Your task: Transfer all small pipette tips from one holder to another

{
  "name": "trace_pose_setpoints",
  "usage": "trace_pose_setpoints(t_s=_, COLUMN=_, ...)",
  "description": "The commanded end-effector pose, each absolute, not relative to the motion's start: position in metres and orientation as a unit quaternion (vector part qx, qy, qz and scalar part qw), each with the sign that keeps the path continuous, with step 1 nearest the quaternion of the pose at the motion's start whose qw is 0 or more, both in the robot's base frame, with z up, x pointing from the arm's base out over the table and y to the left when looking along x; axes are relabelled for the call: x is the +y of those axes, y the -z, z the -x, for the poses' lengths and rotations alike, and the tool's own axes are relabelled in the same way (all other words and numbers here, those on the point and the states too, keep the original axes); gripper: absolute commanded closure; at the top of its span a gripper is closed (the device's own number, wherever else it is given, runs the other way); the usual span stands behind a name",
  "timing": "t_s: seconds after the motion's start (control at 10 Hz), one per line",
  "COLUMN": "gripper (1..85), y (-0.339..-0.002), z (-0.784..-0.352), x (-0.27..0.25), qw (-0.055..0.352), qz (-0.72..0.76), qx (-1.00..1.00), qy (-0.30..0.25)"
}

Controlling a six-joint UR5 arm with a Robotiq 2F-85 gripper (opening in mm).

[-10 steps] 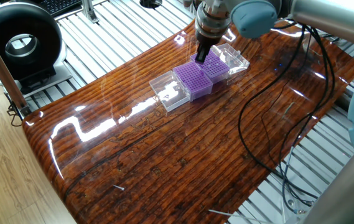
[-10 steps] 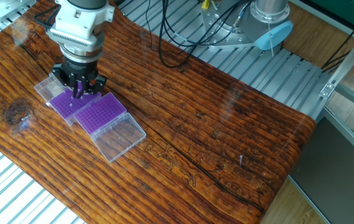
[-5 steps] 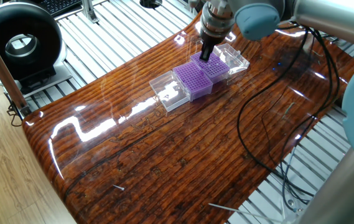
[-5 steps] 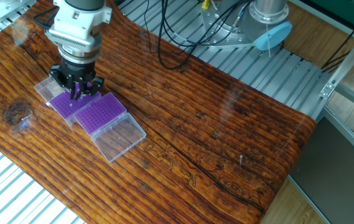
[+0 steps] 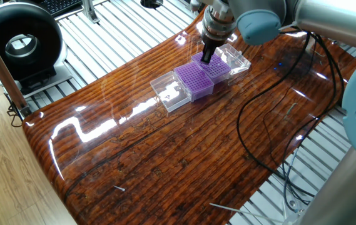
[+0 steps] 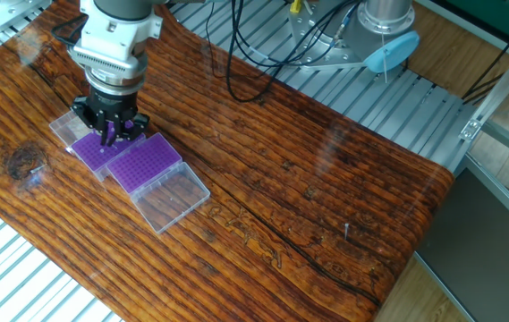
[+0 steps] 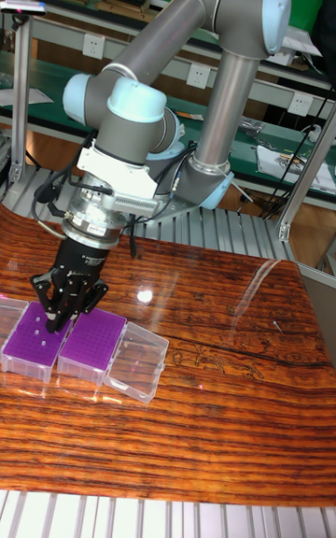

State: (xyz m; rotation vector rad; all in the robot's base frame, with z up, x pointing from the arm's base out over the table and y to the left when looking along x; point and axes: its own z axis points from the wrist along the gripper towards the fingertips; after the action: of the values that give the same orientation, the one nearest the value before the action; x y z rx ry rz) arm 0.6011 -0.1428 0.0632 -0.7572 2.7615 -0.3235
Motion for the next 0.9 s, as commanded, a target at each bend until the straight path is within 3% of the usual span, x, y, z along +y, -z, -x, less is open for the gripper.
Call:
trace_pose_setpoints(t_s=0.0, gripper=84.3, y=-0.061, z=-0.603, x=-0.139, qw=0.138, qz=0.249, qx=0.953, qy=0.101)
trace_pose_setpoints(t_s=0.4, gripper=84.3, y=-0.058, z=-0.603, x=-0.133, qw=0.141, qz=0.240, qx=0.956, qy=0.091)
trace_pose_setpoints(t_s=0.6, gripper=84.0, y=-0.054, z=-0.590, x=-0.131, qw=0.118, qz=0.227, qx=0.963, qy=0.080)
trace_pose_setpoints(t_s=0.7, gripper=72.7, y=-0.052, z=-0.583, x=-0.132, qw=0.102, qz=0.244, qx=0.961, qy=0.075)
trace_pose_setpoints(t_s=0.8, gripper=67.7, y=-0.053, z=-0.580, x=-0.141, qw=0.092, qz=0.249, qx=0.960, qy=0.087)
